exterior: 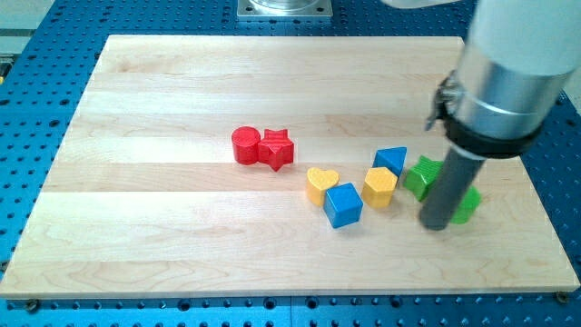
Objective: Push the green star into the red circle
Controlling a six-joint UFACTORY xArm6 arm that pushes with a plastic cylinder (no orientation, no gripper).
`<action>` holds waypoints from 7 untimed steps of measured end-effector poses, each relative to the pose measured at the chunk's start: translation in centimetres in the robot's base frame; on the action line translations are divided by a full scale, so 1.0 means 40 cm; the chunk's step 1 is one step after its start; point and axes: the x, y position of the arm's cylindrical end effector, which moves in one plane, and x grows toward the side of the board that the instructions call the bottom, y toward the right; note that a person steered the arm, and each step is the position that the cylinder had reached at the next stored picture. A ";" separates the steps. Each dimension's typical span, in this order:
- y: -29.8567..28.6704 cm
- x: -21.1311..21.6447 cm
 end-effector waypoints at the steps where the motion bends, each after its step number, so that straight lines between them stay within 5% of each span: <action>1: -0.039 0.096; 3: 0.238 0.060; 5: 0.010 -0.178; 7: -0.084 -0.121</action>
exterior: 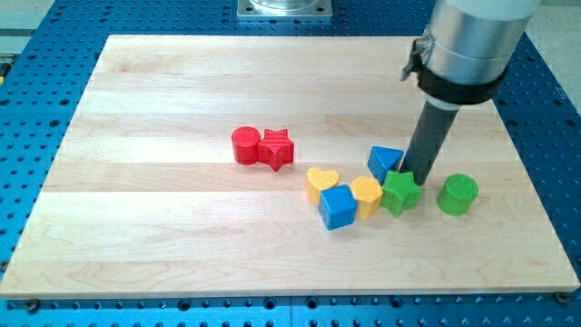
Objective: Push the green star into the red circle
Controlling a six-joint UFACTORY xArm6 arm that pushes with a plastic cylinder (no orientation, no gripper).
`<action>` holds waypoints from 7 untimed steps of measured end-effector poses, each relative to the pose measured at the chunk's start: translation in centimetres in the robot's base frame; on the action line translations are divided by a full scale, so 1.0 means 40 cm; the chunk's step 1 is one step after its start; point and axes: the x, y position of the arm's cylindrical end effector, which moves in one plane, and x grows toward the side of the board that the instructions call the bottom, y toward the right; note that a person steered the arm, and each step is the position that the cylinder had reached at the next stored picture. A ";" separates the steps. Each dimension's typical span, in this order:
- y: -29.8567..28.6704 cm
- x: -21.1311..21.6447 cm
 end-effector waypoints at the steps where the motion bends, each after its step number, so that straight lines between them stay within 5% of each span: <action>1: 0.039 0.031; 5: -0.126 0.216; 6: -0.073 0.313; 7: -0.171 0.247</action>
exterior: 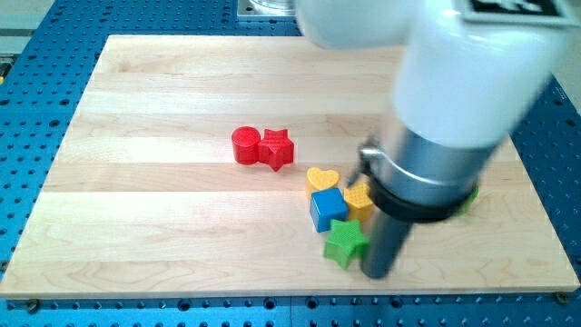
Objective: Push the green star into the red circle
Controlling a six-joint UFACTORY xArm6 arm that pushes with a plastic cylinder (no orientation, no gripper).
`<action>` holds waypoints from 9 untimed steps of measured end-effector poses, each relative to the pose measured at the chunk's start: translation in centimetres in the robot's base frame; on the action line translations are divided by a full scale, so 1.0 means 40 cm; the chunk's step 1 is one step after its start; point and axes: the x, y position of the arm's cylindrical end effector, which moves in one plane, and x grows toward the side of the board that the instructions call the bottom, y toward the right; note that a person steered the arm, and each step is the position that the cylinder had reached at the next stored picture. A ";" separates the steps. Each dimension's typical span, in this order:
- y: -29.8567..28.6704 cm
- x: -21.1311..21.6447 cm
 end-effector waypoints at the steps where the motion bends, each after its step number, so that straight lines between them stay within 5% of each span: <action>1: -0.134 -0.066; 5: -0.312 0.061; 7: -0.399 0.043; 9: -0.329 -0.103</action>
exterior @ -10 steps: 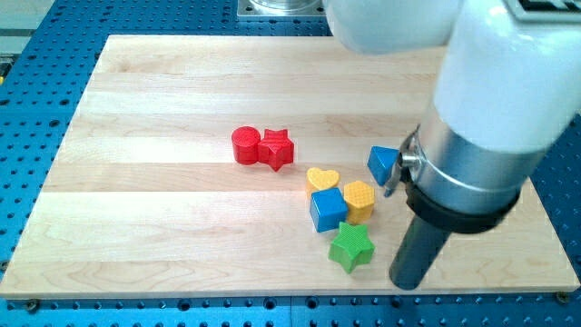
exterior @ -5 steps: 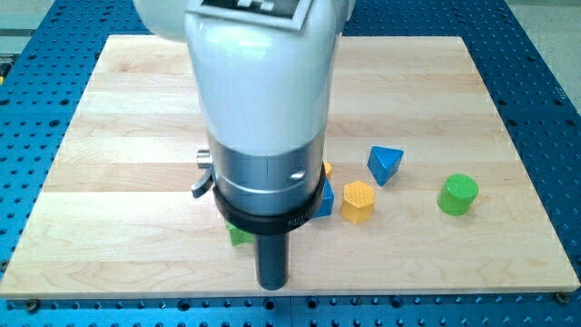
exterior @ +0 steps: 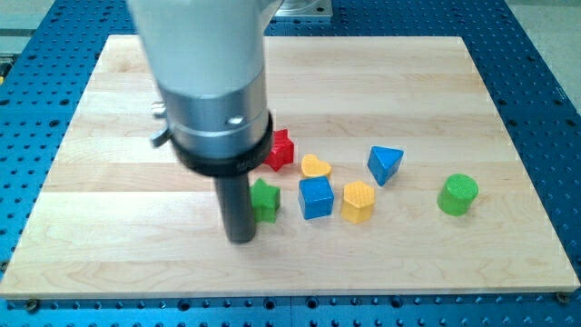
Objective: Push the green star into the red circle
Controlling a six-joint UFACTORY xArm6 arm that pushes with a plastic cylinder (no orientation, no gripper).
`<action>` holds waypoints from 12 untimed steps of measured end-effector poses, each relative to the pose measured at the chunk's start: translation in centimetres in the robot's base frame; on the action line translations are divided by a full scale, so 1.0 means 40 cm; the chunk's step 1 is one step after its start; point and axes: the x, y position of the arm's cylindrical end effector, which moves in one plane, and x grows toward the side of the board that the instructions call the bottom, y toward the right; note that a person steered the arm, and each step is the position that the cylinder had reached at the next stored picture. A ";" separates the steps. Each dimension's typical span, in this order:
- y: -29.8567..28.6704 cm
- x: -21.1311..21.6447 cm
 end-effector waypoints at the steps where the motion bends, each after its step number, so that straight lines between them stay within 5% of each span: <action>1: 0.015 -0.068; 2: -0.053 -0.010; 6: -0.013 -0.048; 7: 0.050 0.057; 11: 0.113 -0.266; 12: 0.129 -0.267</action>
